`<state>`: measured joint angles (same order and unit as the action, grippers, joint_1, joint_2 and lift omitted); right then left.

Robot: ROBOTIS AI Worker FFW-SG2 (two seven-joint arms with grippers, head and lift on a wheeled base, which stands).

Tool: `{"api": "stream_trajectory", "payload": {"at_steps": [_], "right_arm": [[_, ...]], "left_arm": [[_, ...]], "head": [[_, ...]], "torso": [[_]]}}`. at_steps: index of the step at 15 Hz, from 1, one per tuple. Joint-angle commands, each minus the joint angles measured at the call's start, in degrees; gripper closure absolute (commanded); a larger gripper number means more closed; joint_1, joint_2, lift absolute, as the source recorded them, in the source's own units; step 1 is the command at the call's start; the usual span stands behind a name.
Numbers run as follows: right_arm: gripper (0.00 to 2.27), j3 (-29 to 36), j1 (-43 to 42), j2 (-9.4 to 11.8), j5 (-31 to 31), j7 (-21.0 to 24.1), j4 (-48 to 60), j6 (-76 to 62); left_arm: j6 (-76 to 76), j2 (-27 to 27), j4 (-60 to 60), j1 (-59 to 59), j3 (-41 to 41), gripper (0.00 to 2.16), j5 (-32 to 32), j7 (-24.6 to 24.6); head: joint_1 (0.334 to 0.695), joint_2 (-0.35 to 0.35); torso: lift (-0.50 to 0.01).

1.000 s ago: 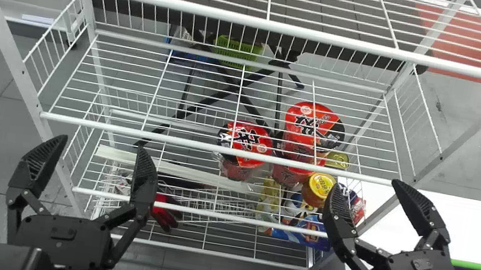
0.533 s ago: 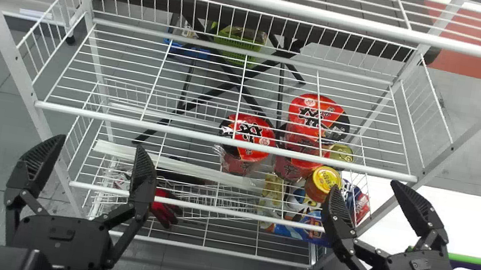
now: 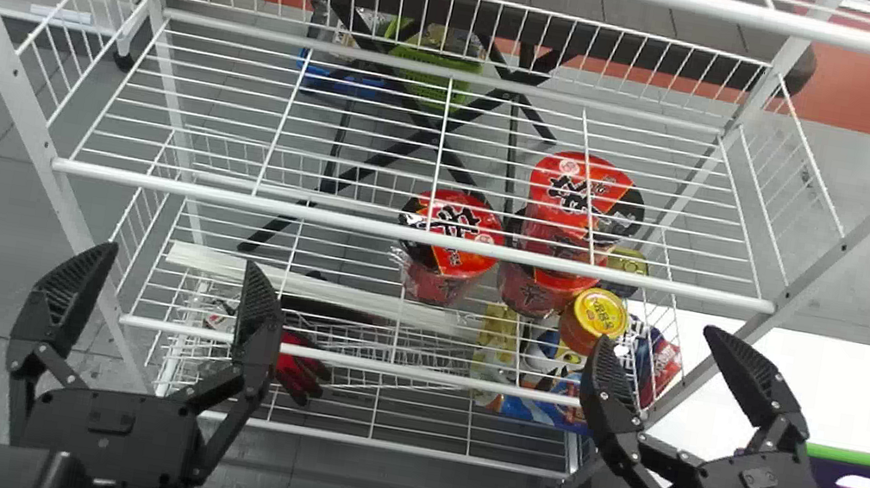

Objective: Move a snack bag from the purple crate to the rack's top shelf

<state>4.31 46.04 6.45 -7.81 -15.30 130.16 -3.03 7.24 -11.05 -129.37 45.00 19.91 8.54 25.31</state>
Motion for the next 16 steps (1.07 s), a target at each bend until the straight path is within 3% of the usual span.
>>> {"api": "stream_trajectory", "payload": {"at_steps": [1, 16], "right_arm": [[0.09, 0.00, 0.10, 0.05, -0.01, 0.01, 0.09, -0.17], [0.09, 0.79, 0.54, 0.23, -1.94, -0.96, 0.62, -1.58]], "left_arm": [[-0.17, -0.11, -0.09, 0.00, 0.04, 0.14, 0.07, 0.00], [-0.17, -0.20, -0.53, 0.44, 0.30, 0.14, 0.60, 0.18]], "head": [[0.695, -0.094], [0.695, -0.096]], "torso": [[-0.402], [-0.452]]}}
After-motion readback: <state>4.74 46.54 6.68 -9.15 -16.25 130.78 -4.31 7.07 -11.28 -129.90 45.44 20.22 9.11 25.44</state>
